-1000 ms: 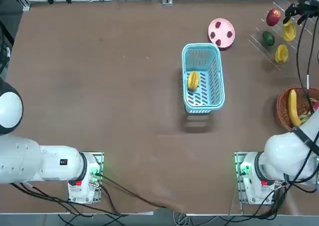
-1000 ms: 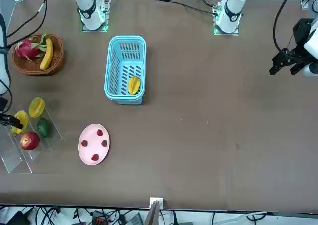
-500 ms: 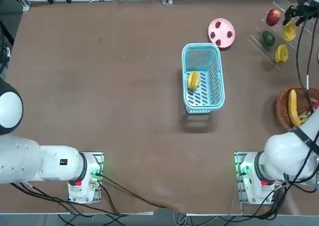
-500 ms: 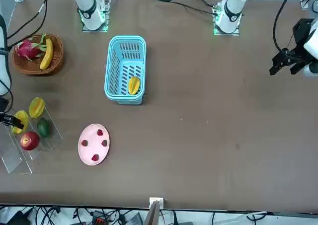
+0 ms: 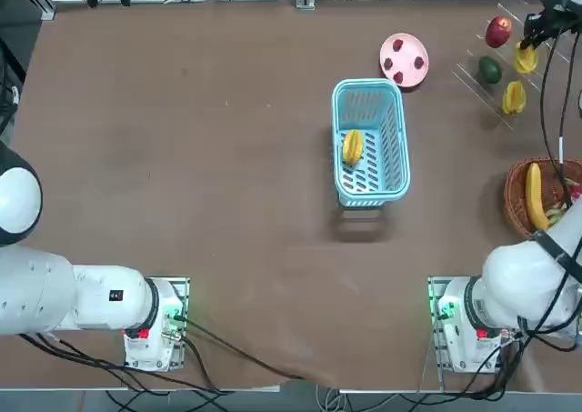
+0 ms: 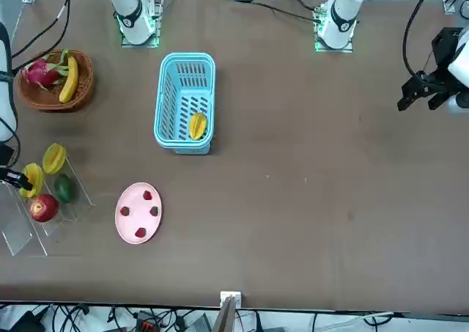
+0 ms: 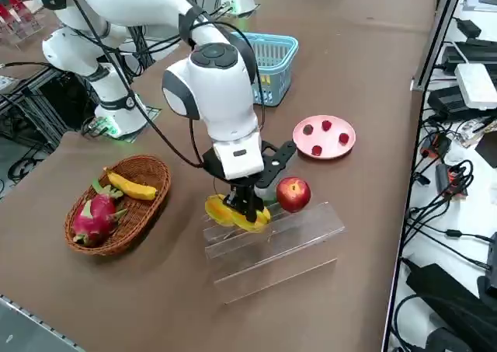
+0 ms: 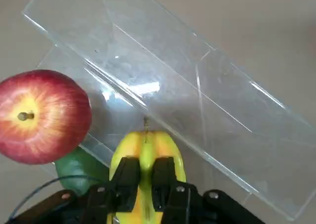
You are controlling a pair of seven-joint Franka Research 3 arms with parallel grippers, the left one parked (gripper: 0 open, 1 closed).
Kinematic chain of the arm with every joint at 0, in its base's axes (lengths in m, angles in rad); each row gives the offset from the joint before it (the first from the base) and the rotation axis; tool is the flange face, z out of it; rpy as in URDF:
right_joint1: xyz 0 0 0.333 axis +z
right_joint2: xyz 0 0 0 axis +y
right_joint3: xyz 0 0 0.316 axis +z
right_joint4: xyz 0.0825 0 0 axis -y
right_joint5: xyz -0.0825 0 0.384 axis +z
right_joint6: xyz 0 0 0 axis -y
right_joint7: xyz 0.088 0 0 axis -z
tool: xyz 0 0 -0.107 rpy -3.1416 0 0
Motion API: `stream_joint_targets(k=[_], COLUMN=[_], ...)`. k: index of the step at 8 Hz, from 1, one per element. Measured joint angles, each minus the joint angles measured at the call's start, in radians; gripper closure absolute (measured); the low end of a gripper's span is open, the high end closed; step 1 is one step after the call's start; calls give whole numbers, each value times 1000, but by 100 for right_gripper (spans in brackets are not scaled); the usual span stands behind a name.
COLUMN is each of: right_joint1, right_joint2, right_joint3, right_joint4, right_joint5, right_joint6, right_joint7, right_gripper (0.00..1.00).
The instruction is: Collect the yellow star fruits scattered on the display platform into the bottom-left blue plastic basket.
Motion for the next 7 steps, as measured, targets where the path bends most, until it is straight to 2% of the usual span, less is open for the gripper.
stream_joint_targets(k=[2,3,5,7], right_joint1=[1,2,9,57], right_joint2=[-2,-5,-32,-90], right_joint3=[5,10,21,30], right_joint4=[5,21,101,172], right_joint5=[0,0,0,1], right_joint6=[-25,-87,-298,-530], right_joint7=[0,0,0,82], right_gripper=[81,81,81,81])
